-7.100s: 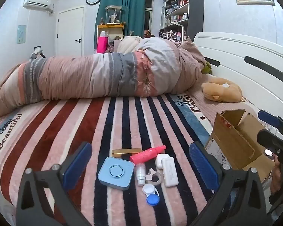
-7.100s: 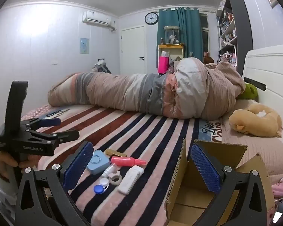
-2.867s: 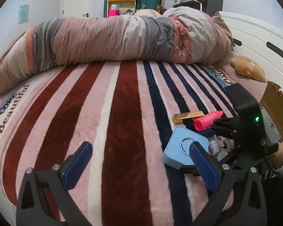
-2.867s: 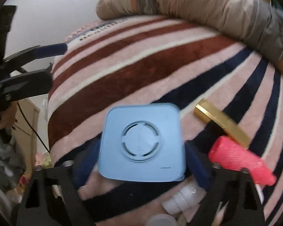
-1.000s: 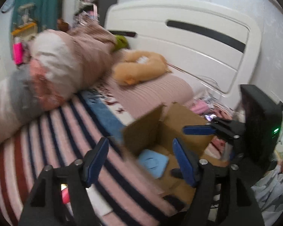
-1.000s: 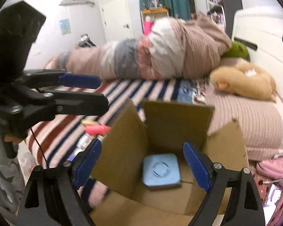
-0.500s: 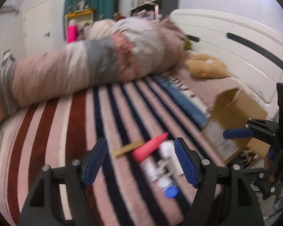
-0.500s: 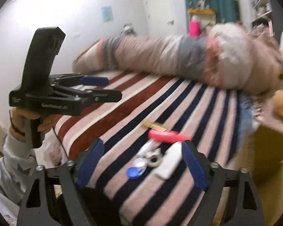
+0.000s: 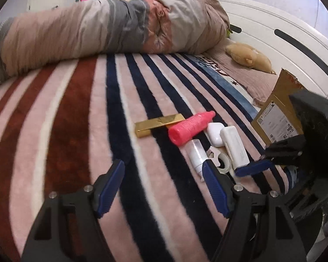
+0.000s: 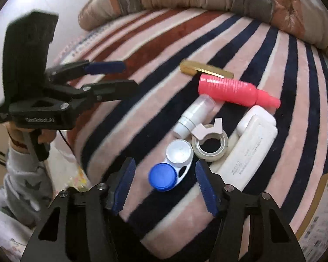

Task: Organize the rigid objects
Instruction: 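Grasp the blue-capped lens case with the right gripper while the left grasps the small white bottle, then carry both items into the cardboard box and open both grippers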

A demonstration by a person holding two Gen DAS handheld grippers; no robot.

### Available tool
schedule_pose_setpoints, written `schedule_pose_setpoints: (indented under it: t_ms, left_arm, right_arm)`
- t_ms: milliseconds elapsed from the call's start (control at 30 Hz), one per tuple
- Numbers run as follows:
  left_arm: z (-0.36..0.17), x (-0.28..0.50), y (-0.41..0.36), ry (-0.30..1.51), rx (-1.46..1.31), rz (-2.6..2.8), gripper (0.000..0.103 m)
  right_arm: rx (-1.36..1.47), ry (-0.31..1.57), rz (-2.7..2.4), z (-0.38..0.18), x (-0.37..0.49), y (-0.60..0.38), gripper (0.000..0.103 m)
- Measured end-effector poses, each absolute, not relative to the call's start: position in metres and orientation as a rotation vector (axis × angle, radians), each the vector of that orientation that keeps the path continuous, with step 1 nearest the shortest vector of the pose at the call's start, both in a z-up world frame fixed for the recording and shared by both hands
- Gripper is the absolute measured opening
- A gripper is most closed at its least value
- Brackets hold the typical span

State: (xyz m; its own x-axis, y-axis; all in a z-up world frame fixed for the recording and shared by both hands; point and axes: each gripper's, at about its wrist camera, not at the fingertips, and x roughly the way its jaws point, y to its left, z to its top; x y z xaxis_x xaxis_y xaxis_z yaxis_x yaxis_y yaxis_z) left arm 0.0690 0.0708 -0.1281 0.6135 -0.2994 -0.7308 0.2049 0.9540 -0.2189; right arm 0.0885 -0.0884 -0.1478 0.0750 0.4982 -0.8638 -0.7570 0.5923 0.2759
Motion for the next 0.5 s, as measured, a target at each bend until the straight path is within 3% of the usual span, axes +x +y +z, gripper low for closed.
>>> schedule_pose_setpoints:
  t_ms: [67, 133, 200, 267, 400, 467, 500]
  left_arm:
    - [-0.133, 0.077, 0.068, 0.874, -0.130, -0.309, 0.071]
    - [-0.139, 0.084, 0.057, 0.891, -0.142, -0.348, 0.070]
    - [-0.144, 0.091, 0.047, 0.907, -0.143, -0.370, 0.069]
    - [-0.150, 0.098, 0.038, 0.929, -0.135, -0.375, 0.056]
    - [-0.162, 0.113, 0.022, 0.967, -0.127, -0.368, 0.044]
    - [-0.163, 0.114, 0.019, 0.962, -0.117, -0.371, 0.025]
    - [-0.162, 0.113, 0.016, 0.969, -0.109, -0.385, 0.024]
  right_arm:
    - [-0.273, 1.217, 0.987, -0.159, 0.092, -0.083, 0.054]
    - [-0.280, 1.242, 0.980, -0.165, 0.096, -0.081, 0.039]
    - [-0.299, 1.230, 0.954, -0.165, 0.098, -0.085, 0.032]
    - [-0.318, 1.230, 0.947, -0.164, 0.095, -0.090, 0.030]
    - [-0.368, 1.228, 0.923, -0.158, 0.089, -0.103, 0.030]
    - [-0.400, 1.230, 0.905, -0.157, 0.086, -0.109, 0.030]
    - [-0.405, 1.232, 0.905, -0.155, 0.087, -0.111, 0.030]
